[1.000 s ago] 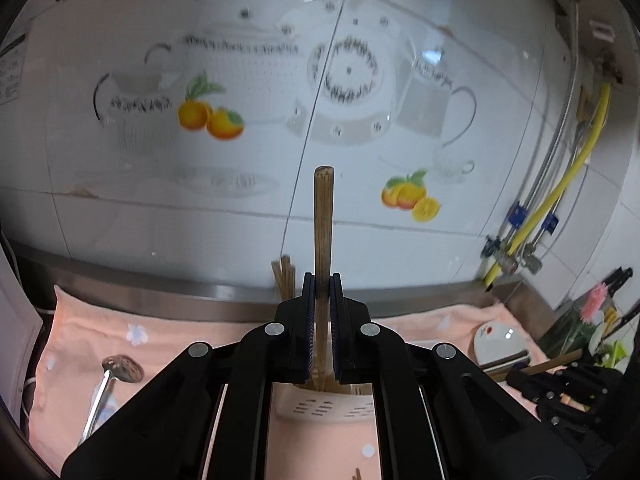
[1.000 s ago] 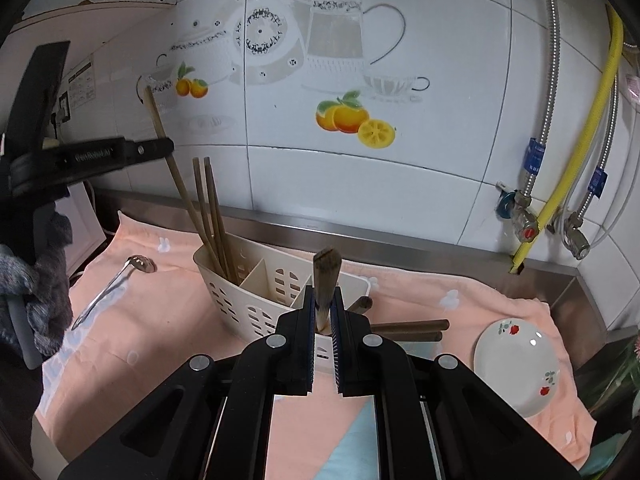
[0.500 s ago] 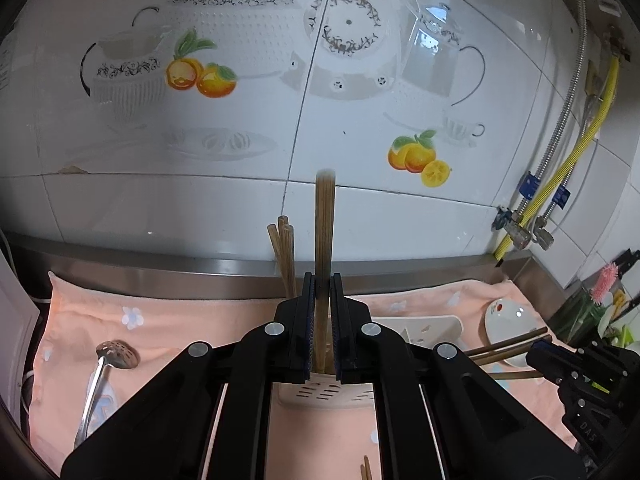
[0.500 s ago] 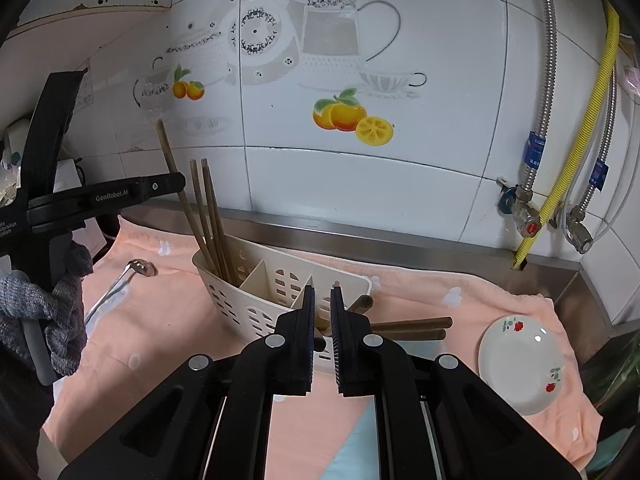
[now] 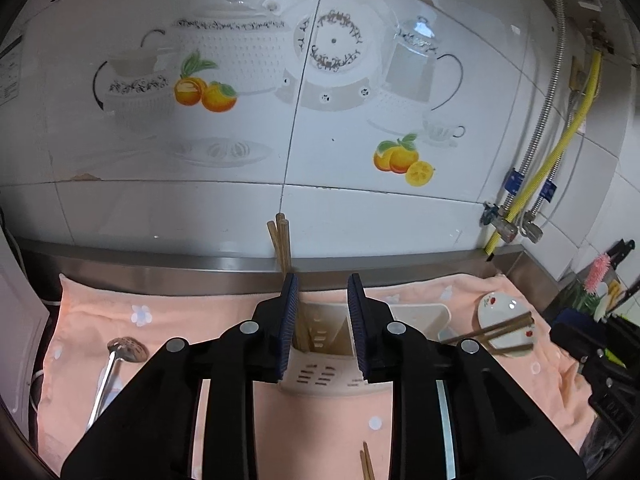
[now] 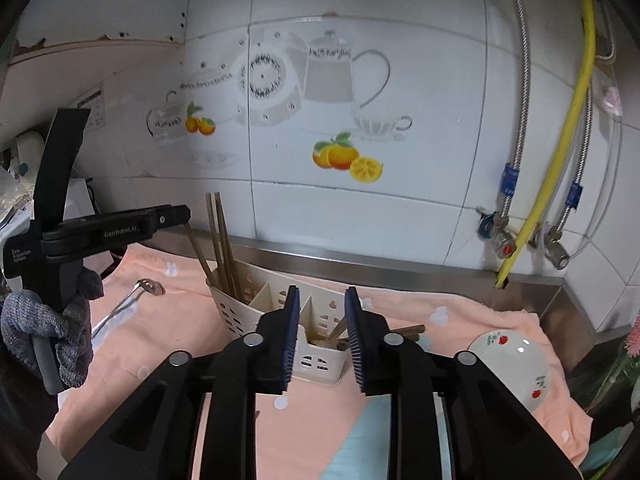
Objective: Organize utensils
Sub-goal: 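Lower both tools' chopsticks into the caddy and open both tools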
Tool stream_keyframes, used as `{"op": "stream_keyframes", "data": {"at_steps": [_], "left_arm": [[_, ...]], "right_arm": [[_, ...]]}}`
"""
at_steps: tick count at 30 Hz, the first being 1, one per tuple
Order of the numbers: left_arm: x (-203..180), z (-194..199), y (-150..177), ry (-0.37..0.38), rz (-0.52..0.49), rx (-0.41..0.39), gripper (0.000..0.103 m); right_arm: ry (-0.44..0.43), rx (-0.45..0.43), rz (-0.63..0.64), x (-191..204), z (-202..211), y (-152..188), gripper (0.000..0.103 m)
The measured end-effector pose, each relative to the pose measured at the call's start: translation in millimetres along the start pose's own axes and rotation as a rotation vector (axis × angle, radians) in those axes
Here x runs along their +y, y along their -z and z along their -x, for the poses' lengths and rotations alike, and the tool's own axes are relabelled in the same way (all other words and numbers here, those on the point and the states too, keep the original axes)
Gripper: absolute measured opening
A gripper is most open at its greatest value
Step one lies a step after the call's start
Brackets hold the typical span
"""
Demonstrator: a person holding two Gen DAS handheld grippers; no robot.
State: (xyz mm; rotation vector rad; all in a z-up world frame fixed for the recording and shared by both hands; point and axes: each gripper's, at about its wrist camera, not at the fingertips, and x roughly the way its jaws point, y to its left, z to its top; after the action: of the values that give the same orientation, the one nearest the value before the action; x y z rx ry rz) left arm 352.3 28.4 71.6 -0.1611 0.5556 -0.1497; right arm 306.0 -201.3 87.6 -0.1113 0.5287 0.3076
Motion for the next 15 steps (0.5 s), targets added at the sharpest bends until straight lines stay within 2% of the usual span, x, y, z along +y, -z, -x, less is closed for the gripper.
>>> {"op": "stream_keyframes", "data": {"at_steps": [4,8,10,15], "left_arm": [[1.4,17.8,8.8,-0.012,-0.001,-0.011,0.038],[2.1,36.9,20.9,-0.014,0.001,-0.021,0.042],[3.0,48.0,29.4,-0.027,-0.003,-0.027,0.052],[7.8,68.7,49.5,-0.031,0.002,-0.035,0.056]], "right_arm": [[-0.015,-0.023,-0.003,5.1,20.7,6.1,0.028],[-0.027,-0.033,0.001,14.2,35.5,17.5,0.03],[-0.04,-0.03,-0.002,19.4,41.0,25.9,0.032],[-0.061,-0.012,-0.001,33.4,47.2,49.1,0.032]]}}
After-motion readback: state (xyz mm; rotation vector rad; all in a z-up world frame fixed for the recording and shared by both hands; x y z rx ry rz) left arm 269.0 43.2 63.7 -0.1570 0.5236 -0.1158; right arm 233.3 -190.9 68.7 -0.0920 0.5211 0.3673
